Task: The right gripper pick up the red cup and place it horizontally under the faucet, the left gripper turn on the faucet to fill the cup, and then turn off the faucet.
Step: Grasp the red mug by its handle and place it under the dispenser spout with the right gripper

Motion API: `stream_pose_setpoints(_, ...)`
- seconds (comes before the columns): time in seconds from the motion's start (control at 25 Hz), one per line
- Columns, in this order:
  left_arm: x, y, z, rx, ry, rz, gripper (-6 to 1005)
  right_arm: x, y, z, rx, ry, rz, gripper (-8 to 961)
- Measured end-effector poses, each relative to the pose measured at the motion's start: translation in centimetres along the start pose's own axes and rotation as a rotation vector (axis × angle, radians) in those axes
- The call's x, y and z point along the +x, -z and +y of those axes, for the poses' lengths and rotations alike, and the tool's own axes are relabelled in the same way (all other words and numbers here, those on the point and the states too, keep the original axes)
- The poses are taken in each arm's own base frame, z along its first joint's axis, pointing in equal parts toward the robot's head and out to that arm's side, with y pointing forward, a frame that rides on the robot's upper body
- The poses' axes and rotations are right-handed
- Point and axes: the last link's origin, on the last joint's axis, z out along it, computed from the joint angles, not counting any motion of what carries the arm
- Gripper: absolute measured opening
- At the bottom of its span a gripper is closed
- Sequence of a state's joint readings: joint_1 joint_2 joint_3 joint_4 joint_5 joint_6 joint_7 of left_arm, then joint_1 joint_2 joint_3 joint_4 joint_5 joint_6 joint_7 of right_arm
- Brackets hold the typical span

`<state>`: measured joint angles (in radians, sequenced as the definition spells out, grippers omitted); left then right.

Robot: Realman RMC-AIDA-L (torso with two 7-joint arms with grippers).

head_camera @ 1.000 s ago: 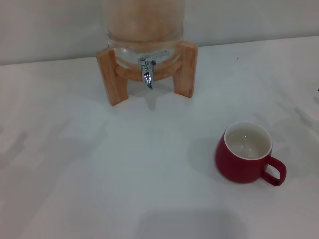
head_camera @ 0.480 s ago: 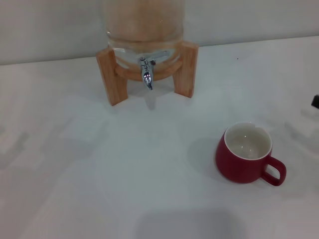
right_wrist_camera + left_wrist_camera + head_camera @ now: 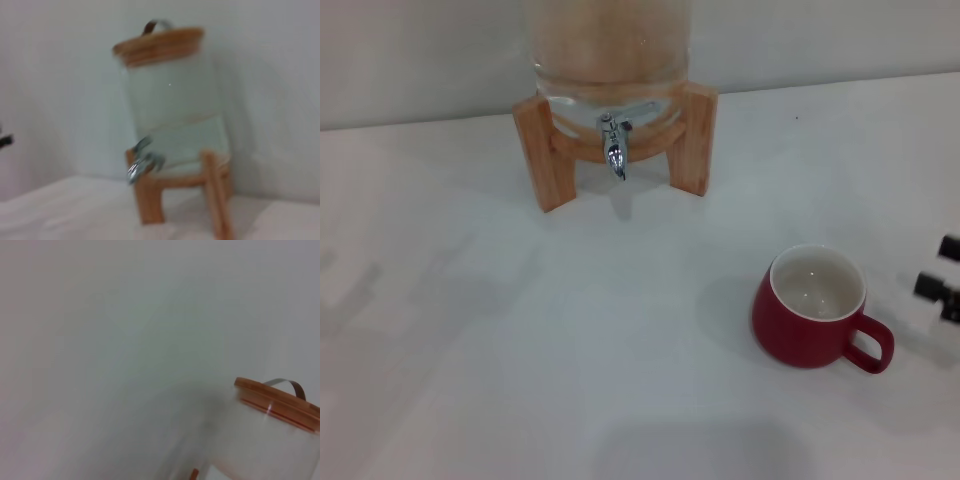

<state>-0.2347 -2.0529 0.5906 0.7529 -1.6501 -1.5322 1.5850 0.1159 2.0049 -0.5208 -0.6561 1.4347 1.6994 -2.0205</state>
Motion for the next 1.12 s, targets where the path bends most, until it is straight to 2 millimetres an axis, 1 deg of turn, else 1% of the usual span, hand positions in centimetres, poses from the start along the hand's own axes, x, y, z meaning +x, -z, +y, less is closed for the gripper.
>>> stream_pose_setpoints(0.2, 0.0, 0.0, 0.0, -0.002, 0.004, -0.008, 842, 1.1, -0.5, 0.7, -0.039, 0.013, 0.054, 672)
stream_pose_setpoints(0.4, 0.1, 0.2, 0.1, -0.012, 0.008, -0.010, 842, 1.2, -1.0, 1.3, -0.094, 0.012, 0.075, 670)
stream_pose_setpoints(0.56, 0.2, 0.2, 0.2, -0.022, 0.007, -0.010, 842, 1.5, -0.9, 1.6, -0.107, 0.008, 0.087, 669)
stream_pose_setpoints(0.8, 0.2, 0.1, 0.4, -0.034, 0.008, -0.010, 841, 2.1, -0.6, 1.8, -0.103, 0.018, 0.109, 661)
stream_pose_setpoints(1.12, 0.3, 0.0, 0.6, -0.053, 0.016, -0.010, 836, 3.2, -0.4, 1.7, -0.061, 0.088, 0.112, 658)
